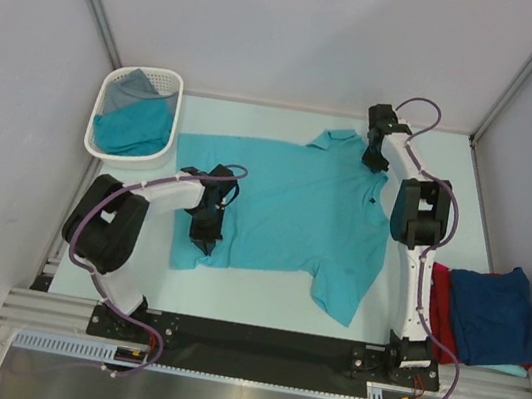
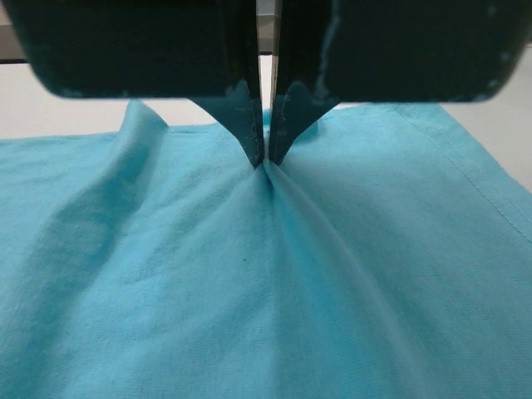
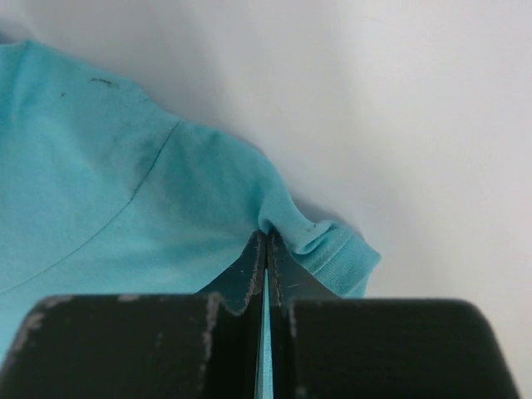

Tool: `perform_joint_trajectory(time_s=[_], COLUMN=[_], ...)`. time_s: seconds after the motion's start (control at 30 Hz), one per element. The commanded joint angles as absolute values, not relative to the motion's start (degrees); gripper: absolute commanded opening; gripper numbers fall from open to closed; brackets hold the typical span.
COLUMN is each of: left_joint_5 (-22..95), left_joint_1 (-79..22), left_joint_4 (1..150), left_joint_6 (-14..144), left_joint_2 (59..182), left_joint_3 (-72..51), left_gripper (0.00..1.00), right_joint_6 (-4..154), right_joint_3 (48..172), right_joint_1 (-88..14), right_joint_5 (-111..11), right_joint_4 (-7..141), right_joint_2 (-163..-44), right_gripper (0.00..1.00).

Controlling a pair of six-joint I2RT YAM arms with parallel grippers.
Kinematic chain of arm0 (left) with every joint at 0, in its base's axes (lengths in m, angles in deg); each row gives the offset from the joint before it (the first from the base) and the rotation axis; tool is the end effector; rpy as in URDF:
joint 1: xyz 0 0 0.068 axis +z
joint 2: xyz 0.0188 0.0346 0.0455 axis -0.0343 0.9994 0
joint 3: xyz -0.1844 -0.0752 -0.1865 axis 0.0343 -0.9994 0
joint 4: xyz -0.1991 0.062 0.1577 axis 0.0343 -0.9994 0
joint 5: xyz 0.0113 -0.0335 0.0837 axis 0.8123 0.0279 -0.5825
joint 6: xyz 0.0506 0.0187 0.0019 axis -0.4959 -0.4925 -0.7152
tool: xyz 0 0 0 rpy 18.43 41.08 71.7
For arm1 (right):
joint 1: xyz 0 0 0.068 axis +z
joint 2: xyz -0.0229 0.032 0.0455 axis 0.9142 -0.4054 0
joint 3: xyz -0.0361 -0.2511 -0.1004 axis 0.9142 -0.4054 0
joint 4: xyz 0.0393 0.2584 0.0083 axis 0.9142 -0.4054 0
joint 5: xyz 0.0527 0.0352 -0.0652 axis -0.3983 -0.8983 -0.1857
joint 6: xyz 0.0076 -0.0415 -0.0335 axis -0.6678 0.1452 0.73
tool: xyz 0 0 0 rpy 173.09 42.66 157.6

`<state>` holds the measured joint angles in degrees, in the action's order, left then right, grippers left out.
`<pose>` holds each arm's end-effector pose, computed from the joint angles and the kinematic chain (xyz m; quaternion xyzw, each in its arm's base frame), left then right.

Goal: Fold and stack the t-shirts
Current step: Flatten out the tshirt

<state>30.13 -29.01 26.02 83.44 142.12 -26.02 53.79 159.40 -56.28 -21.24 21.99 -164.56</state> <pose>0.2510 -0.1293 0.1521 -0.0251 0.9994 -0.0228 0.0099 0.5245 0.0779 0.1658 0.1924 0.9368 -0.0901 0.2781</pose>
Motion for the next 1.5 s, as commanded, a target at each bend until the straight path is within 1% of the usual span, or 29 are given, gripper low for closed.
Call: perform_joint_trajectory(time_s=[0.0,0.4,0.5,0.63,0.67,0.7,0.73,0.77,0.8,0.87,0.9,1.0,1.1,1.17,1.23,1.27,1.3,1.37,1.4,1.47], left_joint_5=[29.69,28.55,25.83,25.04,24.95,24.77,24.68,24.25,24.07,23.11,22.32,18.54,17.30,17.74,18.79,18.88,18.71,18.36,18.01,16.78], left_joint_1=[-29.83,-29.65,-29.65,-28.95,-28.77,-28.86,-28.77,-28.86,-28.77,-28.86,-29.03,-29.21,-29.30,-29.30,-29.30,-29.30,-29.21,-29.21,-29.21,-29.30], left_joint_4=[24.11,22.88,22.27,21.57,21.56,21.56,21.48,21.48,21.65,22.62,22.79,23.23,23.15,23.50,24.81,25.16,25.52,25.61,25.43,24.91], left_joint_6=[83.02,82.23,81.88,81.35,81.18,80.83,80.82,80.82,81.08,80.91,80.82,79.86,79.85,80.56,80.91,80.91,80.91,80.65,80.47,79.77], left_joint_2=[141.70,141.61,141.61,141.70,141.70,141.53,141.44,141.09,139.43,136.97,134.43,130.99,130.10,131.76,134.13,135.10,136.07,139.83,141.42,146.41], left_joint_3=[-25.99,-25.29,-24.59,-23.71,-23.45,-23.27,-22.92,-22.65,-22.48,-21.25,-20.55,-16.16,-11.76,-10.44,-9.30,-8.60,-7.63,-3.68,-2.36,2.12], left_gripper=[0.06,0.07,0.08,0.08,0.09,0.13,0.15,0.18,0.24,0.31,0.42,0.56,0.59,0.58,0.57,0.57,0.57,0.56,0.56,0.56], right_joint_6=[52.84,52.84,52.93,53.02,53.10,53.36,53.80,54.15,54.33,55.30,55.56,56.70,57.15,56.97,57.06,56.62,56.27,55.48,55.04,54.16], right_joint_3=[160.00,161.23,161.23,161.23,161.15,161.15,160.45,159.83,159.13,157.28,157.37,158.59,159.13,157.81,151.24,148.78,142.40,136.83,131.67,127.59], right_joint_1=[-58.88,-61.78,-62.22,-62.48,-62.66,-62.57,-62.57,-62.31,-61.44,-60.29,-58.89,-56.42,-53.61,-51.68,-49.49,-48.78,-48.16,-46.32,-45.70,-44.21], right_joint_5=[-16.27,-17.14,-17.32,-18.10,-18.72,-19.51,-21.34,-21.88,-22.06,-23.81,-23.65,-21.54,-19.08,-18.12,-16.53,-15.57,-14.78,-13.46,-12.93,-12.05], right_joint_4=[19.17,18.90,18.99,19.17,19.26,19.60,20.13,20.74,22.23,24.00,24.35,24.18,23.04,22.07,23.03,23.30,24.17,25.23,25.32,24.19], right_joint_2=[-164.21,-164.56,-164.47,-164.56,-164.56,-164.04,-163.60,-163.07,-162.11,-158.77,-157.80,-153.41,-148.84,-144.90,-141.64,-137.62,-135.58,-131.18,-127.25,-124.15], right_gripper=[0.00,0.00,0.00,0.00,0.00,0.00,0.05,0.12,0.27,0.41,0.52,0.72,0.76,0.75,0.74,0.73,0.72,0.70,0.70,0.70])
